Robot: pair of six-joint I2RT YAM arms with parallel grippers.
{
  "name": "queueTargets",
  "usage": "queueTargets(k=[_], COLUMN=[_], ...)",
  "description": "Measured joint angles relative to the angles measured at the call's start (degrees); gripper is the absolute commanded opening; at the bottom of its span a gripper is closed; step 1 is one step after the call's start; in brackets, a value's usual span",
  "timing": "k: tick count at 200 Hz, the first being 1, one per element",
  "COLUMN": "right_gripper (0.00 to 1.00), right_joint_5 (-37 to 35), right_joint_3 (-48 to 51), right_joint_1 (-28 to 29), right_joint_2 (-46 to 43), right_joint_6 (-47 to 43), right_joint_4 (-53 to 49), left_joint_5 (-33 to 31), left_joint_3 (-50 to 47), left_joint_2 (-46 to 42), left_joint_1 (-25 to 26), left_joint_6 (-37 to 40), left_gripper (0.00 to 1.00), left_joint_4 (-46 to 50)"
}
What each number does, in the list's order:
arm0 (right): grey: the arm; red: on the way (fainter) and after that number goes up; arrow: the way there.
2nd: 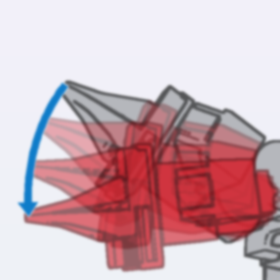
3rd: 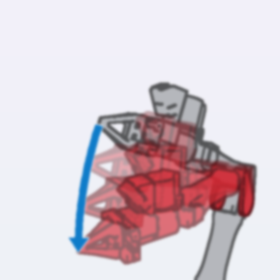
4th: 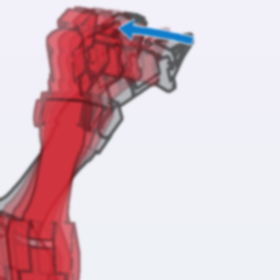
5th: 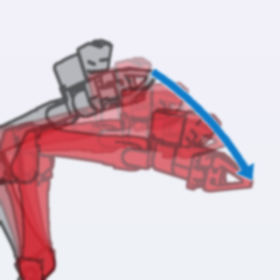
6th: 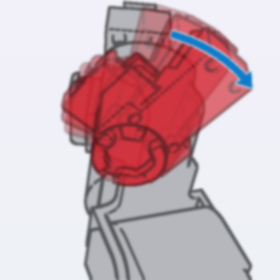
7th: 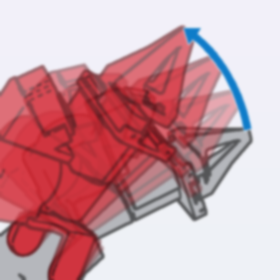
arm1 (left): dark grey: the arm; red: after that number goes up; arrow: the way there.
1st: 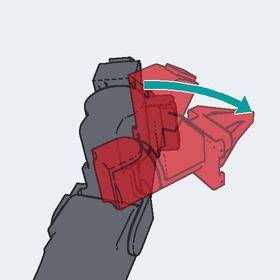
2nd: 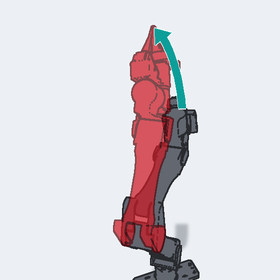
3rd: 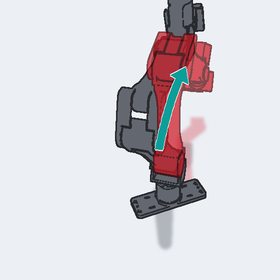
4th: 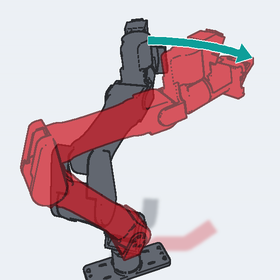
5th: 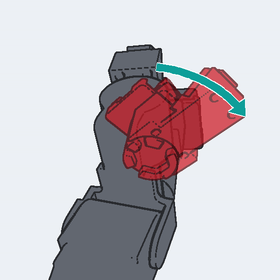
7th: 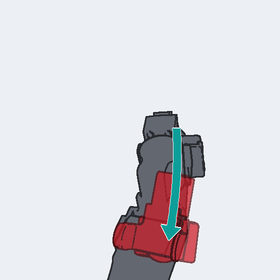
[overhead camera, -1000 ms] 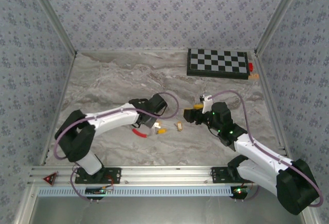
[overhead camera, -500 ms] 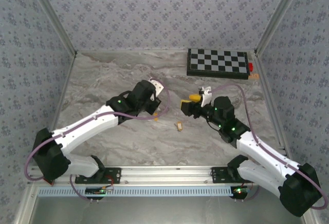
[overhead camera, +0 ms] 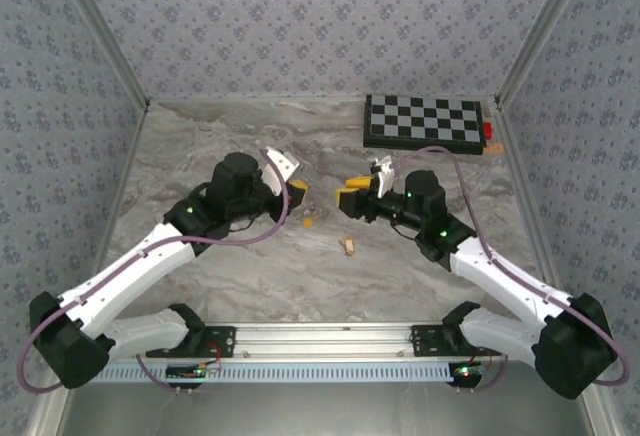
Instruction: Put the keys on the keyring
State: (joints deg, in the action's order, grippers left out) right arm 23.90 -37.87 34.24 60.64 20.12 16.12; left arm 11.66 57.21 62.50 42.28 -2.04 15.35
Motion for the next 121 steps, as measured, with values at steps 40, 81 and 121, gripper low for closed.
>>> queueTargets(k=[40,81,121], right_gripper=[0.44,0.4,0.32], right_joint_5=[6.19,12.17,15.98], right_joint_3=[-1.33,-1.73,-1.84], right_joint_1=[-0.81,-1.38,-1.38], right_joint_2=[2.71,3.8,5.29], right_joint_6=[1.11,3.32,4.98], right_joint_4=[3.1,8.79,13.44], left_joint_5=[7.72,14.14,17.66], left_joint_3=[-0.28,-0.68,-0.68], left_joint_2=[-0.98,-0.9,-0.11], left_joint_1=[-1.81,-2.97,-3.3], left_joint_6=[-0.96,-2.34,-3.19], left_gripper=[0.0,0.0,0.0], left_joint_4=[-2.8,-5.01,-6.19])
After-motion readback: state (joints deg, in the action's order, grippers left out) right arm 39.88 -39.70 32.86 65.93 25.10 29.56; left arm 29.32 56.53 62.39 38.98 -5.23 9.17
